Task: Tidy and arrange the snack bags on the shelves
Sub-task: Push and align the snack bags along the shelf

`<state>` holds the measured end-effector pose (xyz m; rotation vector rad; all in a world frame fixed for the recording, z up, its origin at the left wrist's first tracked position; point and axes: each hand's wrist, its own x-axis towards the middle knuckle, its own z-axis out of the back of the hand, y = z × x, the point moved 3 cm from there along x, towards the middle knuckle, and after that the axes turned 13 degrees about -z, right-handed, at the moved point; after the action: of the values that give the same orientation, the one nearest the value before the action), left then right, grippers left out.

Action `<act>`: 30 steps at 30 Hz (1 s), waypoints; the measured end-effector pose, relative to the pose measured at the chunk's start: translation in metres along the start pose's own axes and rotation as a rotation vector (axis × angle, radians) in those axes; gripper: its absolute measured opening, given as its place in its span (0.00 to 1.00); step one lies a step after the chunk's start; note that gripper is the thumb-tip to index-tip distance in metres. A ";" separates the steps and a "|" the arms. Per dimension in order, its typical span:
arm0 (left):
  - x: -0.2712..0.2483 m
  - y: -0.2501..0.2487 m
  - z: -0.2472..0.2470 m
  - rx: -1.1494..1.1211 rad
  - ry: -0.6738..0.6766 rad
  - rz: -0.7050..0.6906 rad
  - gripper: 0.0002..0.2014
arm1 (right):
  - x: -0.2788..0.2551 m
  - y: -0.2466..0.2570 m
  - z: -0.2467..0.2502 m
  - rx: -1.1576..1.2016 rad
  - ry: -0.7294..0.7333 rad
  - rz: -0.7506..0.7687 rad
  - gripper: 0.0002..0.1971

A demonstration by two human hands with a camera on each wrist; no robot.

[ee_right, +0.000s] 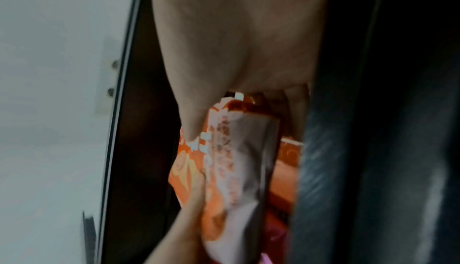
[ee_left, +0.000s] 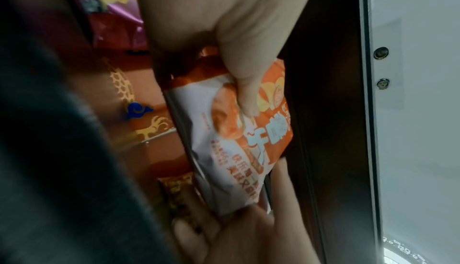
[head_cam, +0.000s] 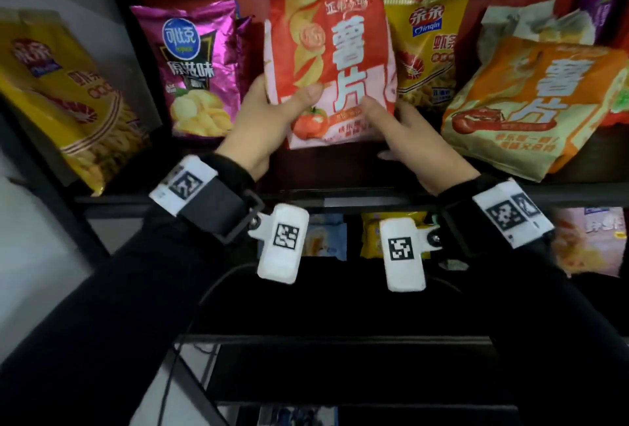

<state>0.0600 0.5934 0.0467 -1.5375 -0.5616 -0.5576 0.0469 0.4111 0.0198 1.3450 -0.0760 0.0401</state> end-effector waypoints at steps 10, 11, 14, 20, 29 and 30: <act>-0.017 0.023 0.002 -0.071 0.007 0.164 0.38 | -0.001 0.002 -0.022 0.148 0.115 0.100 0.13; -0.017 0.025 0.002 -0.066 0.004 0.164 0.38 | -0.001 0.002 -0.021 0.169 0.123 0.097 0.11; -0.020 0.026 0.004 -0.034 0.001 0.107 0.38 | -0.002 0.002 -0.018 0.257 0.153 0.084 0.12; -0.025 0.023 0.004 -0.075 0.042 0.040 0.39 | -0.004 0.002 -0.012 0.339 0.114 0.170 0.14; -0.030 0.020 0.007 -0.116 0.037 0.023 0.22 | -0.005 0.004 -0.016 0.292 0.152 0.168 0.24; -0.031 0.018 0.006 -0.123 0.036 0.017 0.25 | -0.006 0.005 -0.015 0.304 0.136 0.181 0.22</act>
<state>0.0483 0.5986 0.0122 -1.6429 -0.4937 -0.6155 0.0412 0.4267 0.0204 1.6324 -0.0788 0.3054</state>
